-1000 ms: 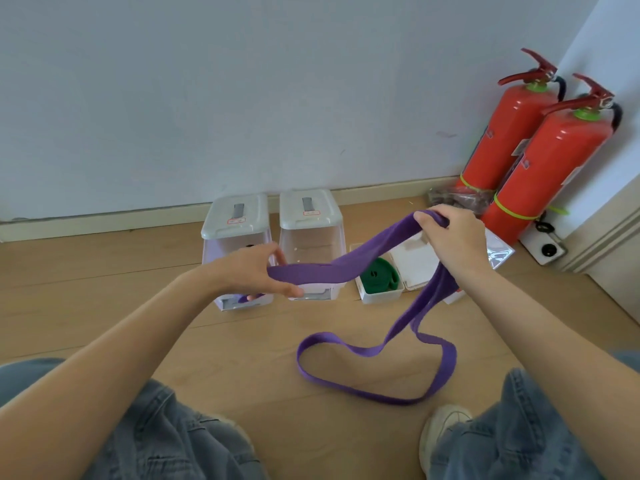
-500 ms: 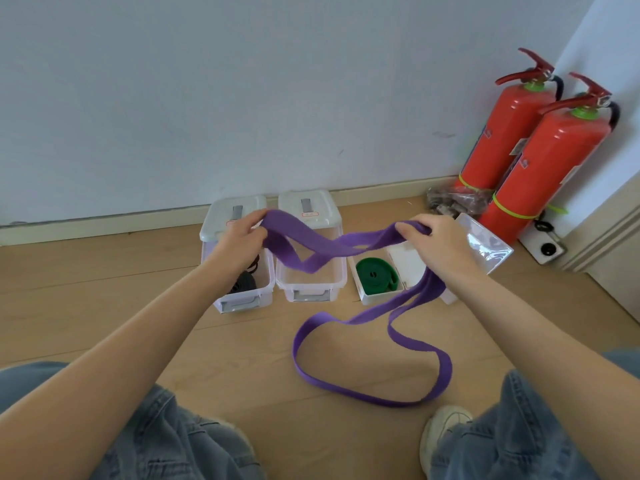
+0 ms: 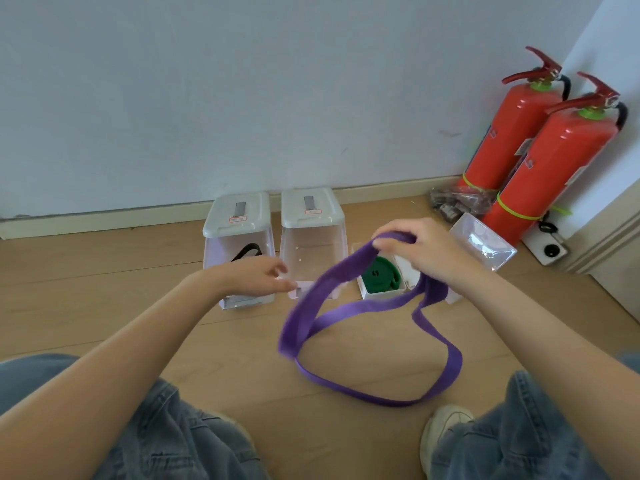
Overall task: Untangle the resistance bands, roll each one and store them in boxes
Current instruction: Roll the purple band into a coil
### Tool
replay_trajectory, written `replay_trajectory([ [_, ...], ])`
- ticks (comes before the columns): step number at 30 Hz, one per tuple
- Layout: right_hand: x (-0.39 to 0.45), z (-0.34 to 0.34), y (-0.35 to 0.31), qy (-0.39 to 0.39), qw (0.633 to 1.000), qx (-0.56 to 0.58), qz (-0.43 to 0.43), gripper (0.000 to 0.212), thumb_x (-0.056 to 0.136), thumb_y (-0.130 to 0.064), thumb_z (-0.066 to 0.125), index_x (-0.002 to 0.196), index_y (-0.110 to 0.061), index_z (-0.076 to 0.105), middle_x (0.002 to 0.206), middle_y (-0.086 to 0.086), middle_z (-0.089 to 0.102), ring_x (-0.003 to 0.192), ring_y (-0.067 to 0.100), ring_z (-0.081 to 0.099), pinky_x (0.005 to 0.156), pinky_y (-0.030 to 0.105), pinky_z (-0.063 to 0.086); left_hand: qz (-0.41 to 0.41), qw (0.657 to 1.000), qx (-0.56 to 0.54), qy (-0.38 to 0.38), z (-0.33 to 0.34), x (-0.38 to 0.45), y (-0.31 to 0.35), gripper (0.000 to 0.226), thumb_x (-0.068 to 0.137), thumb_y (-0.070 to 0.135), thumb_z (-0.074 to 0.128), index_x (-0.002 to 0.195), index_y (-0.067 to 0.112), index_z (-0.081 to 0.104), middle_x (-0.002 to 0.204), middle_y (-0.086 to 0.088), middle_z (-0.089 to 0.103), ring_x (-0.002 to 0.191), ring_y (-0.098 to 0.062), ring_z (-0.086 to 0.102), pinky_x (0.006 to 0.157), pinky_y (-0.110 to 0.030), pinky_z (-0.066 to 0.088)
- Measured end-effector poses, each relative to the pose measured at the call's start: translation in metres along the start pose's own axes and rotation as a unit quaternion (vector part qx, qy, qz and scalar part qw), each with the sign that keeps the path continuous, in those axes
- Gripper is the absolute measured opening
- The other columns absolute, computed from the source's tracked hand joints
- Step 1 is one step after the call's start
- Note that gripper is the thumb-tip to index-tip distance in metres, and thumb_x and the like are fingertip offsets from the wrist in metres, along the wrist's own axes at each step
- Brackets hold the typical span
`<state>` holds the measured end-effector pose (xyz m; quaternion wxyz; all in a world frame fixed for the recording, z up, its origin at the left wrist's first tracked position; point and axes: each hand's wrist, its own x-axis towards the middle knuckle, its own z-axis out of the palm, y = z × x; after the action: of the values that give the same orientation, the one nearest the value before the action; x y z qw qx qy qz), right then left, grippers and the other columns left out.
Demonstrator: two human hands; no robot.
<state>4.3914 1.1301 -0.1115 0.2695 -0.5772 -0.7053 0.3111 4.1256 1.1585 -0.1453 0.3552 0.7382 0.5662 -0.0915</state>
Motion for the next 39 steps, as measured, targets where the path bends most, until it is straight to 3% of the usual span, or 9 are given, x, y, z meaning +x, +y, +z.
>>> replay_trajectory([
  [4, -0.004, 0.013, -0.022, -0.104, 0.993, -0.006, -0.047, 0.005, 0.086, -0.026, 0.065, 0.085, -0.028, 0.069, 0.085, -0.009, 0.071, 0.078, 0.004, 0.061, 0.070, 0.018, 0.045, 0.173, 0.976, -0.130, 0.002, 0.003, -0.012, 0.033, 0.077, 0.072, 0.052, 0.072, 0.137, 0.037, 0.034, 0.137, 0.024, 0.039, 0.126, 0.004, 0.036, 0.099, -0.016, 0.031],
  [9, -0.005, 0.005, -0.032, -0.079, 0.989, 0.092, -0.080, 0.008, 0.088, -0.017, 0.063, 0.093, -0.016, 0.069, 0.065, -0.026, 0.063, 0.057, -0.009, 0.055, 0.053, 0.004, 0.039, 0.216, 0.960, -0.172, 0.036, 0.022, -0.008, 0.051, 0.022, 0.079, 0.028, 0.072, 0.096, 0.016, 0.064, 0.092, -0.002, 0.070, 0.083, -0.015, 0.065, 0.080, -0.026, 0.051],
  [13, -0.004, 0.002, -0.031, -0.036, 0.994, 0.072, -0.076, 0.013, 0.087, -0.022, 0.064, 0.098, -0.029, 0.067, 0.084, -0.019, 0.067, 0.078, -0.004, 0.060, 0.073, 0.012, 0.046, 0.197, 0.962, -0.144, 0.124, 0.018, -0.006, 0.042, 0.020, 0.083, 0.021, 0.066, 0.070, 0.031, 0.056, 0.055, 0.018, 0.061, 0.052, 0.004, 0.054, 0.052, -0.005, 0.039],
  [17, -0.004, -0.003, -0.032, -0.023, 0.995, 0.059, -0.073, 0.019, 0.089, -0.021, 0.061, 0.107, -0.023, 0.066, 0.064, -0.031, 0.061, 0.064, -0.013, 0.057, 0.060, 0.004, 0.039, 0.219, 0.957, -0.170, 0.084, 0.011, -0.011, 0.042, 0.023, 0.083, 0.021, 0.068, 0.094, 0.035, 0.053, 0.080, 0.022, 0.064, 0.071, 0.013, 0.058, 0.064, -0.002, 0.042],
  [20, -0.006, -0.001, -0.036, -0.055, 0.995, 0.030, -0.081, 0.021, 0.088, -0.024, 0.061, 0.109, -0.027, 0.066, 0.089, -0.022, 0.066, 0.086, -0.003, 0.062, 0.075, 0.010, 0.044, 0.233, 0.930, -0.280, 0.045, 0.012, -0.014, 0.049, 0.046, 0.080, 0.023, 0.071, 0.117, 0.038, 0.047, 0.114, 0.012, 0.062, 0.102, 0.005, 0.058, 0.084, -0.006, 0.045],
  [25, -0.008, 0.010, -0.040, -0.074, 0.990, -0.013, -0.122, 0.024, 0.087, -0.019, 0.063, 0.110, -0.023, 0.067, 0.092, -0.024, 0.061, 0.087, -0.012, 0.056, 0.078, 0.005, 0.040, 0.240, 0.935, -0.247, 0.082, 0.016, -0.017, 0.060, 0.033, 0.081, 0.014, 0.067, 0.111, 0.019, 0.055, 0.092, -0.007, 0.064, 0.083, -0.022, 0.060, 0.083, -0.033, 0.051],
  [31, -0.009, 0.005, -0.036, -0.085, 0.982, -0.115, -0.122, 0.036, 0.090, -0.032, 0.058, 0.124, -0.022, 0.056, 0.109, -0.006, 0.065, 0.096, 0.007, 0.058, 0.081, 0.017, 0.041, 0.242, 0.940, -0.092, 0.223, 0.013, -0.013, 0.054, 0.015, 0.081, 0.020, 0.064, 0.084, 0.024, 0.050, 0.075, 0.008, 0.059, 0.072, -0.009, 0.058, 0.070, -0.014, 0.045],
  [34, -0.010, 0.007, -0.040, -0.060, 0.980, -0.110, -0.153, 0.030, 0.091, -0.026, 0.058, 0.119, -0.016, 0.057, 0.100, -0.003, 0.064, 0.090, 0.011, 0.058, 0.077, 0.017, 0.040, 0.267, 0.918, -0.052, 0.289, 0.017, -0.011, 0.053, 0.018, 0.082, 0.017, 0.061, 0.083, 0.019, 0.042, 0.064, 0.001, 0.053, 0.056, -0.010, 0.046, 0.057, -0.022, 0.038],
  [39, -0.008, 0.001, -0.044, 0.041, 0.987, 0.054, -0.145, 0.024, 0.087, -0.021, 0.063, 0.111, -0.024, 0.058, 0.095, -0.021, 0.060, 0.084, -0.010, 0.055, 0.075, 0.005, 0.040, 0.196, 0.959, -0.028, 0.203, 0.025, -0.005, 0.038, 0.010, 0.085, 0.012, 0.054, 0.079, 0.018, 0.048, 0.070, -0.004, 0.060, 0.066, -0.016, 0.057, 0.067, -0.031, 0.046],
])
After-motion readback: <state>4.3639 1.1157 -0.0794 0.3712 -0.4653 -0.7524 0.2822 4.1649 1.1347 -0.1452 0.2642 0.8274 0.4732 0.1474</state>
